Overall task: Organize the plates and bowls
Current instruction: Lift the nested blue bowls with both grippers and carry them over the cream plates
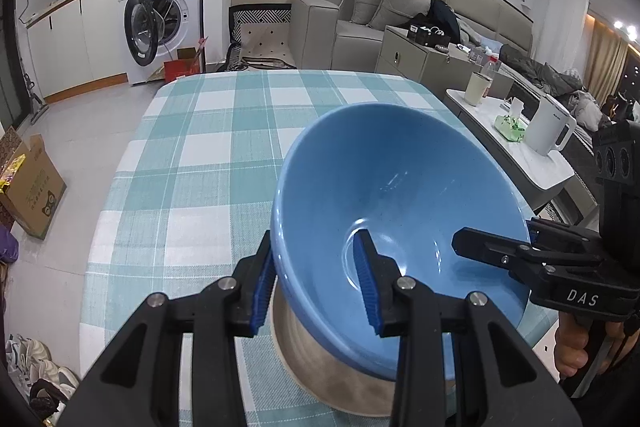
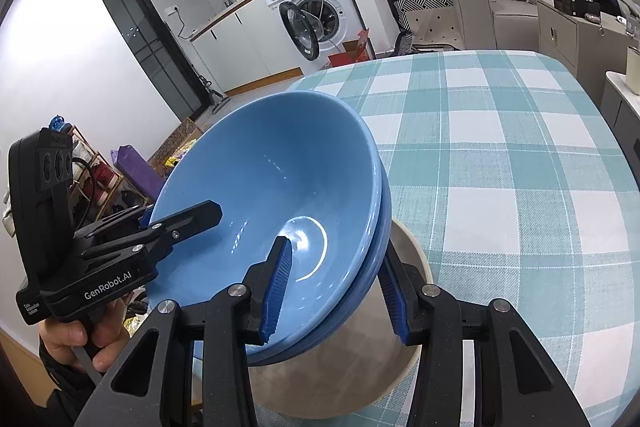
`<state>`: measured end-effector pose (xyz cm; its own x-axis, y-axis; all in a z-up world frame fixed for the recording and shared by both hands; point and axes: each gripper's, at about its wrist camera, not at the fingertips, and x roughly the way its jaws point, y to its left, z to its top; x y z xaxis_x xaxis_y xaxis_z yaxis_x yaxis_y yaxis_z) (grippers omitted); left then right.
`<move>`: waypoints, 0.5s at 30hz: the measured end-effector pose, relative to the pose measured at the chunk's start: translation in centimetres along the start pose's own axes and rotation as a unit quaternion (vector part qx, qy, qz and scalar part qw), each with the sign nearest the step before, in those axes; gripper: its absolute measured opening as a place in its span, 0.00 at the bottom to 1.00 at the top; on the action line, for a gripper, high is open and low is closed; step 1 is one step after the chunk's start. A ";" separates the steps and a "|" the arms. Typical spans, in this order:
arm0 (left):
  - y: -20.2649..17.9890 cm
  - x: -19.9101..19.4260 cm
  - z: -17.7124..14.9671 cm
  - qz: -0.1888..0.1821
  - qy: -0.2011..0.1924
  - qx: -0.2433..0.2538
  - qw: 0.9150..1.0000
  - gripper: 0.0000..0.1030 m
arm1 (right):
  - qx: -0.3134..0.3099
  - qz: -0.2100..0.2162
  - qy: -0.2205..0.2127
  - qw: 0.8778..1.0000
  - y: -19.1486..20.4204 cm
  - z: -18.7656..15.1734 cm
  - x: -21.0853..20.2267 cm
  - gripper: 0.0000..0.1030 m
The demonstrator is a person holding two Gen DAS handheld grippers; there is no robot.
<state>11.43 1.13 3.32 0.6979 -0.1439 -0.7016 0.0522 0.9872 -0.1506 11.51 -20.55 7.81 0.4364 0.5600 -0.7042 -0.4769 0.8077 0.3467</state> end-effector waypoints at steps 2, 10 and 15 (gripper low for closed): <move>0.1 0.2 -0.3 -0.002 0.002 -0.001 1.000 0.35 | 0.001 -0.002 0.002 1.000 -0.1 0.0 0.2 0.44; -0.1 1.1 -0.7 -0.005 0.016 0.000 1.000 0.35 | 0.005 -0.009 0.010 1.000 -0.6 -0.2 0.8 0.44; 0.0 1.8 -1.0 -0.009 0.026 -0.002 1.000 0.35 | 0.008 -0.014 0.013 1.000 -0.9 -0.2 1.0 0.44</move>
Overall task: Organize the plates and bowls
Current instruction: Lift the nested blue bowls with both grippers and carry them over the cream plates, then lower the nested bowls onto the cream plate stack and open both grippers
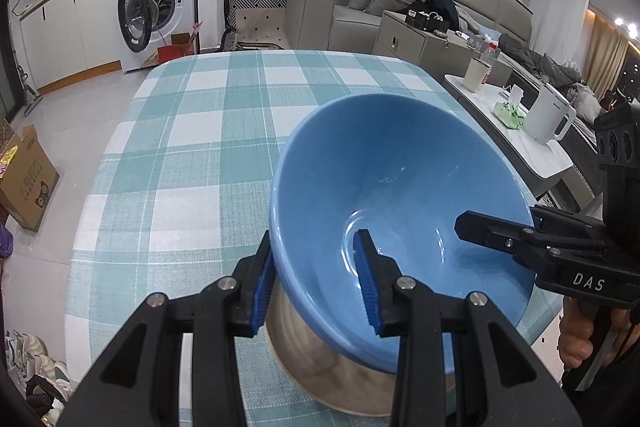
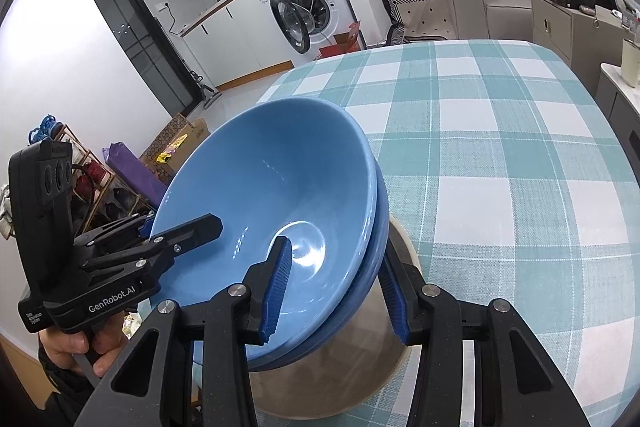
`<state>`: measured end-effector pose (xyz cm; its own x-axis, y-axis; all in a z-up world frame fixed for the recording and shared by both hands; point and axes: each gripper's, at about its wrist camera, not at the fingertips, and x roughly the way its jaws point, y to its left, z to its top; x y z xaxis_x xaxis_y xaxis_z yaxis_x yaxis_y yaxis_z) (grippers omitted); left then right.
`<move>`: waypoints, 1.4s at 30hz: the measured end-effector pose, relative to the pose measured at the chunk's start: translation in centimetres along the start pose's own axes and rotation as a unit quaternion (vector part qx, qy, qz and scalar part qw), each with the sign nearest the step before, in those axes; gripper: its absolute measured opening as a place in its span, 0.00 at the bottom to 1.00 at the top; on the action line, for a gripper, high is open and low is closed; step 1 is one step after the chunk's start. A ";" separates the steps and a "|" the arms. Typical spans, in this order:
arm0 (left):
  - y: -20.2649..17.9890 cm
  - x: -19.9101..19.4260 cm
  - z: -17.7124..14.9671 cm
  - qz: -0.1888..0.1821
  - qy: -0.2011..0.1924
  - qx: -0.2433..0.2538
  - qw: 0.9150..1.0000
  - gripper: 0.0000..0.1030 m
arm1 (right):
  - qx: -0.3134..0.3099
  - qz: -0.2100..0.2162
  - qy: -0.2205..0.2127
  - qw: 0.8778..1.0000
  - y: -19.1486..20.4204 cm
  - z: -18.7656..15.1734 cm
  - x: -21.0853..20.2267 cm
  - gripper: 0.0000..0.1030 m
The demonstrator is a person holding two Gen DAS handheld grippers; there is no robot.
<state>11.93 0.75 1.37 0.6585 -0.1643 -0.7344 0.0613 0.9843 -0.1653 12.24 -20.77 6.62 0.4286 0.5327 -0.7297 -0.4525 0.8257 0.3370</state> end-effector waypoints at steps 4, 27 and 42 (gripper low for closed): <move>0.2 0.5 0.0 -0.001 0.006 -0.003 1.000 0.35 | -0.001 -0.002 -0.002 1.000 -0.1 0.1 0.0 0.44; 2.8 -2.0 -0.1 0.004 -0.041 -0.020 0.999 0.73 | -0.032 -0.017 -0.023 0.999 -0.8 0.5 -1.6 0.91; 4.3 -4.6 -3.1 0.042 -0.114 -0.009 0.993 1.00 | -0.114 -0.025 -0.110 0.987 -1.1 -1.7 -4.1 0.99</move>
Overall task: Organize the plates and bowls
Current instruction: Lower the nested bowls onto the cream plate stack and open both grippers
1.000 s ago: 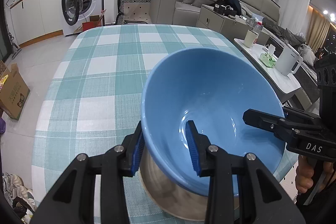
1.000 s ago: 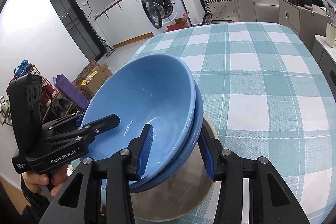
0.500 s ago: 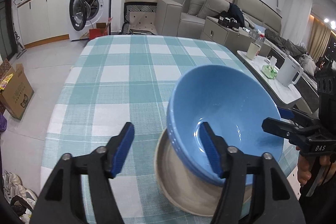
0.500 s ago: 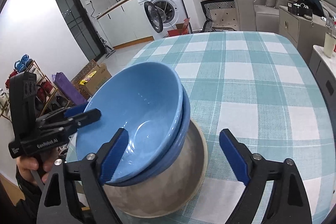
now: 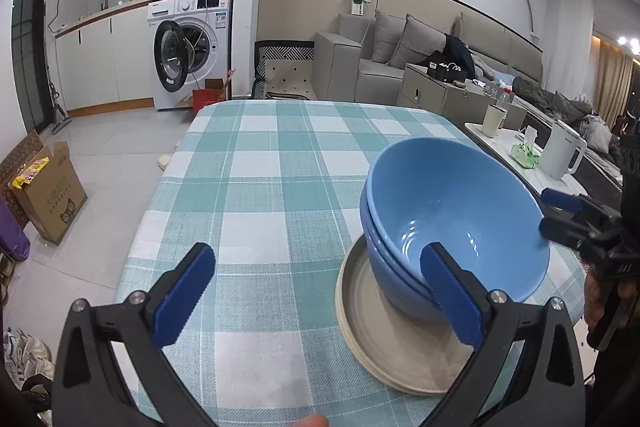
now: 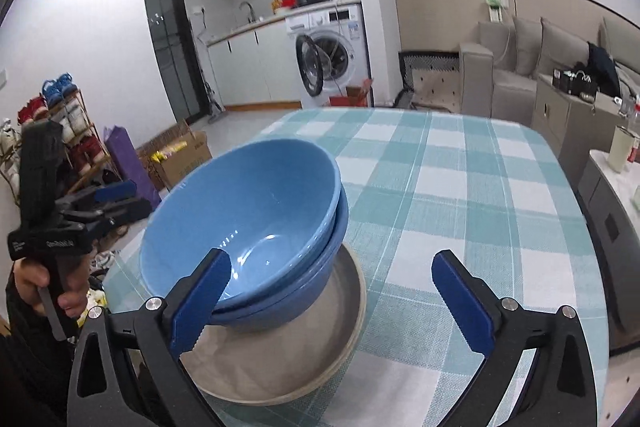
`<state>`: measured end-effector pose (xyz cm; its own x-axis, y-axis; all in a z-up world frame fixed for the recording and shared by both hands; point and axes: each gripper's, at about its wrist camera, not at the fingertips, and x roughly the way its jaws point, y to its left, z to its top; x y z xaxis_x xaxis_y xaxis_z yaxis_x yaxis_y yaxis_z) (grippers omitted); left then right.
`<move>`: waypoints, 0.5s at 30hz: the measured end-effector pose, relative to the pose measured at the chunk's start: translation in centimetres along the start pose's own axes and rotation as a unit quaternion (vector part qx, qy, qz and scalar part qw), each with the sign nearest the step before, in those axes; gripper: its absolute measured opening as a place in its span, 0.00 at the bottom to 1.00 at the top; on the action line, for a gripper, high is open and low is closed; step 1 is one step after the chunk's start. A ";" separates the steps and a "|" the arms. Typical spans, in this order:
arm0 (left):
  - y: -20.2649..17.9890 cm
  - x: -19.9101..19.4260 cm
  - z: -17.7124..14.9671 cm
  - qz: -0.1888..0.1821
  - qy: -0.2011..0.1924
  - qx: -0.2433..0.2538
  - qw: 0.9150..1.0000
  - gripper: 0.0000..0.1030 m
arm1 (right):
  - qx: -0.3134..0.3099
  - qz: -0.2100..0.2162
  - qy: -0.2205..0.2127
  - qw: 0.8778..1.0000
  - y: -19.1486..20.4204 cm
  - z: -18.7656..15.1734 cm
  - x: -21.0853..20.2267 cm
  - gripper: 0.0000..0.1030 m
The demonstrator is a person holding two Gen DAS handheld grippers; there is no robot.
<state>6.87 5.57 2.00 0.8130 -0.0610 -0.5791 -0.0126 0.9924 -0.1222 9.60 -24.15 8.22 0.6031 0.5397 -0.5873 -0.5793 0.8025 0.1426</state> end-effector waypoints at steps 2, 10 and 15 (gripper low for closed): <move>-0.1 -0.3 -0.6 0.007 -0.013 -0.003 1.000 1.00 | 0.009 -0.002 -0.027 1.000 -0.4 -0.5 -0.8 0.99; -1.6 -1.6 -2.9 0.022 -0.071 0.021 0.997 1.00 | 0.013 -0.001 -0.075 0.997 -0.6 -2.8 -2.4 0.99; -1.8 -2.4 -3.7 0.024 -0.088 0.020 0.996 1.00 | 0.010 0.009 -0.085 0.996 -0.1 -4.3 -3.0 0.99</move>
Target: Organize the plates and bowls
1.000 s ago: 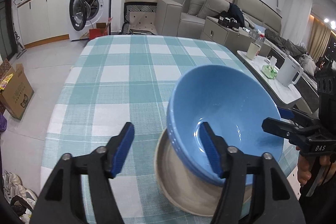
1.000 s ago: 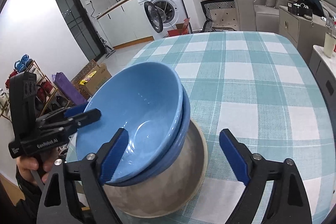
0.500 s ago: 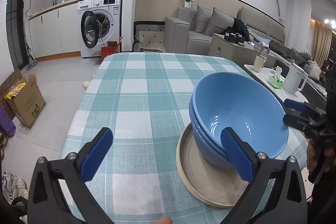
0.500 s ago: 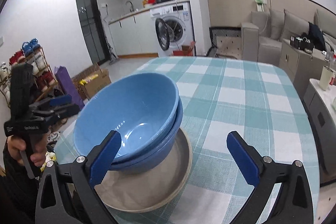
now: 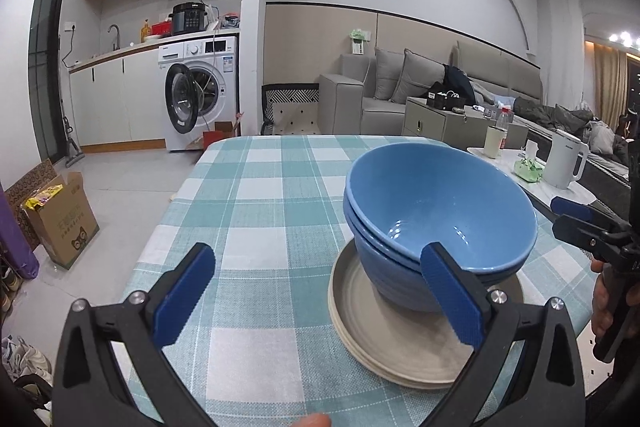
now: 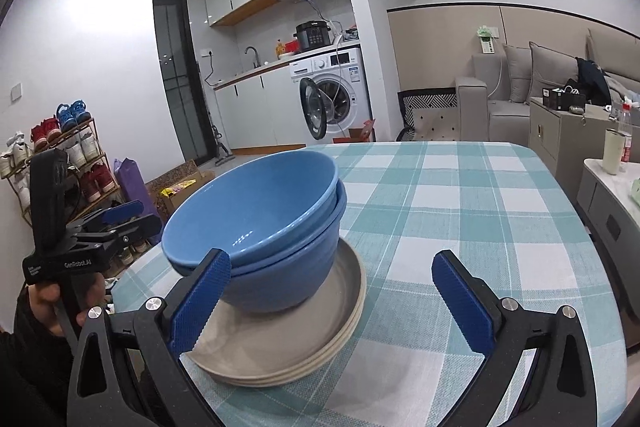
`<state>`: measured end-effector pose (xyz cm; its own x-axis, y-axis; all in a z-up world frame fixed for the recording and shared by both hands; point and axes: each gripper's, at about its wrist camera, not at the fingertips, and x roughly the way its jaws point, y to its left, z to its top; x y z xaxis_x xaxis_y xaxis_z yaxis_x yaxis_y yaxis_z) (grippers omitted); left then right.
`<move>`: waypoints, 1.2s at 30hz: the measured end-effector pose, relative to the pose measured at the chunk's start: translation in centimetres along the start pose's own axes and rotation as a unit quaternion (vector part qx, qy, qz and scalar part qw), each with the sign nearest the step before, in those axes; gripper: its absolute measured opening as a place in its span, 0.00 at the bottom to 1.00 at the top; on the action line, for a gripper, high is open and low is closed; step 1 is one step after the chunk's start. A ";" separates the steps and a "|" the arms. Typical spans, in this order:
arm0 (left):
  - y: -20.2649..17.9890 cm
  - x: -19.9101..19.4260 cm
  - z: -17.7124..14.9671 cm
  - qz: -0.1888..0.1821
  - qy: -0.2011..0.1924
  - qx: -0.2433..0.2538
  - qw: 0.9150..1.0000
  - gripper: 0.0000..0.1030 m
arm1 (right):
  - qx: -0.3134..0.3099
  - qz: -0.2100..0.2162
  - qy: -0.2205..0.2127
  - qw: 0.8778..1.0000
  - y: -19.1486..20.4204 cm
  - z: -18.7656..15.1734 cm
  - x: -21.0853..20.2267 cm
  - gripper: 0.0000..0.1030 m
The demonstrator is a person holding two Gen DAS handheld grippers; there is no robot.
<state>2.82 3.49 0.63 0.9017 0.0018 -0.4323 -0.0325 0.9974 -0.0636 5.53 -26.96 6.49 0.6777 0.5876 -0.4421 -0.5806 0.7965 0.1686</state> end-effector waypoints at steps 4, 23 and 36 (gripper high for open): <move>-0.4 -0.6 -0.6 0.002 -0.006 0.009 1.000 1.00 | -0.007 0.006 -0.002 1.000 0.6 -0.7 -0.5 0.99; -2.1 -1.3 -3.7 0.005 -0.038 0.030 0.999 1.00 | -0.063 0.004 -0.037 0.997 3.3 -5.0 -1.0 0.99; -1.9 -1.6 -4.3 -0.005 -0.055 0.014 0.998 1.00 | -0.077 0.028 -0.040 0.996 4.0 -5.8 -0.9 0.99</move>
<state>-0.44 1.26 -2.44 0.9435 -0.0018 -0.3312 -0.0126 0.9991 -0.0415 0.01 -25.13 2.47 0.6725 0.6452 -0.3626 -0.6771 0.7341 0.0505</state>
